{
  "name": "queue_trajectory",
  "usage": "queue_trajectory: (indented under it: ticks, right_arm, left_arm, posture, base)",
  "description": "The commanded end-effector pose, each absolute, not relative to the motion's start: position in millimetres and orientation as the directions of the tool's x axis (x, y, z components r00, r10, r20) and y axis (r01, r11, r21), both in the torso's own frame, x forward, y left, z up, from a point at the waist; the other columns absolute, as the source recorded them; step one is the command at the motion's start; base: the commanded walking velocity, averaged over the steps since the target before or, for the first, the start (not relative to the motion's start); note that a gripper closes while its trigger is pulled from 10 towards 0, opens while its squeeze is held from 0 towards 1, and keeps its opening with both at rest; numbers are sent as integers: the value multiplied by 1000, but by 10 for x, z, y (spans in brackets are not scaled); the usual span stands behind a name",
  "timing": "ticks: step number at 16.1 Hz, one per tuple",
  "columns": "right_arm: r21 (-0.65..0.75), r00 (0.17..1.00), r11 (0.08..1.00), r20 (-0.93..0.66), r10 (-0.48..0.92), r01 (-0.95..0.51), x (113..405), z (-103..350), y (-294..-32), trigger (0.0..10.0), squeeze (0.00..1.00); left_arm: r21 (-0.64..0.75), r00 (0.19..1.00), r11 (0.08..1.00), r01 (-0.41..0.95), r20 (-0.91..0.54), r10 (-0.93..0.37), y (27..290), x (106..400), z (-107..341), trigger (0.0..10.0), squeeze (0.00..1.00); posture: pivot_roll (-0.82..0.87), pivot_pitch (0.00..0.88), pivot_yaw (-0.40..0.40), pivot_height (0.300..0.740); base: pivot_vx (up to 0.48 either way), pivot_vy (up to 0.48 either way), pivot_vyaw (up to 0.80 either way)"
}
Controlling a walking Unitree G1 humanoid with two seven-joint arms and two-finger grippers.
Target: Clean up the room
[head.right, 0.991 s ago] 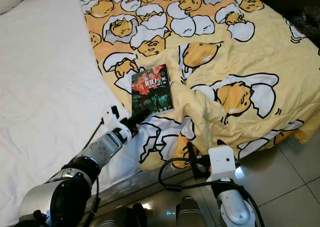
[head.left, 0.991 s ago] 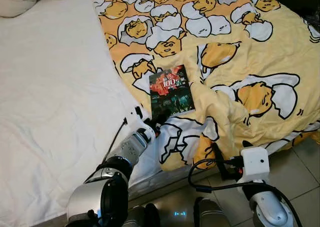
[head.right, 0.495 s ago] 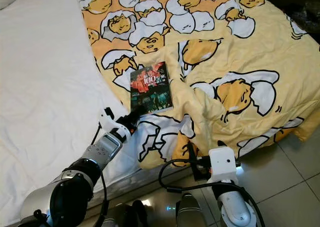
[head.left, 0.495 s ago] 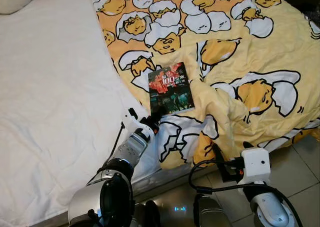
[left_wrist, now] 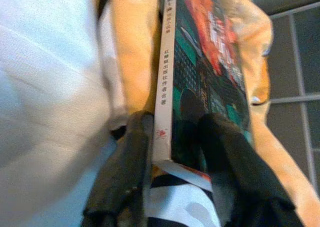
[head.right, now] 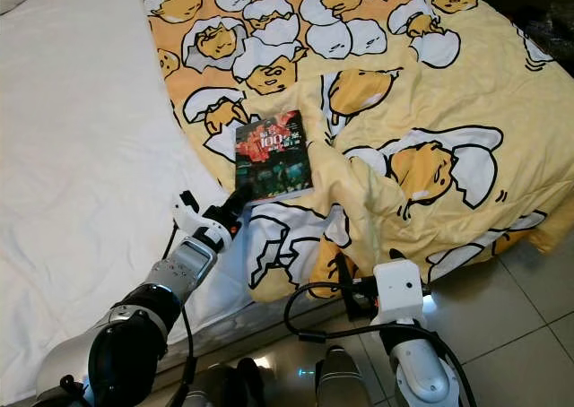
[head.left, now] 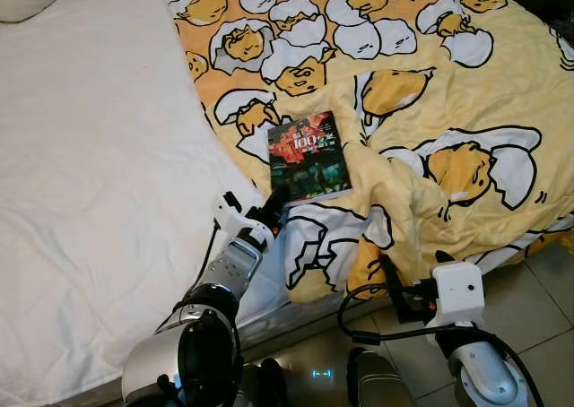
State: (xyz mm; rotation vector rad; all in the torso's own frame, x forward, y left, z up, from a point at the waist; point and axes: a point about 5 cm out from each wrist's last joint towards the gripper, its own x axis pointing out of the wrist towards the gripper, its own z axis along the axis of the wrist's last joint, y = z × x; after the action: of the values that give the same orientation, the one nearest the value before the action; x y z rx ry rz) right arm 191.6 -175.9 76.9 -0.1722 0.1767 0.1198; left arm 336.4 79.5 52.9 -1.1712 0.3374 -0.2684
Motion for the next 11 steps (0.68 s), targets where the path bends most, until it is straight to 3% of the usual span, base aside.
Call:
queue_trajectory:
  ticks: [1, 6, 8, 11]
  right_arm:
    - [-155, 971, 977, -213, 109, -144, 1886, 721, -1755, 10000, 0]
    - [-149, 971, 977, -208, 116, -149, 1943, 711, -1726, 10000, 0]
    - [-137, 973, 979, -196, 121, -149, 2058, 690, -1706, 10000, 0]
    - [-111, 981, 982, -138, 140, -155, 2408, 732, -1606, 10000, 0]
  left_arm:
    - [-943, 900, 327, 64, -88, -428, 631, 3330, 547, 0, 0]
    - [-956, 878, 273, 109, -36, -477, 440, 3308, 617, 0, 0]
    - [-945, 894, 300, 129, -20, -448, 508, 3354, 670, 0, 0]
    - [-873, 892, 392, 291, 99, -441, 709, 3459, 949, 0, 0]
  posture:
    - [-310, 199, 149, 740]
    - [-299, 178, 150, 740]
    - [-278, 132, 152, 740]
    - [-209, 9, 145, 740]
  base:
    - [0, 0, 0]
    - [0, 0, 0]
    - [0, 0, 0]
    - [0, 0, 0]
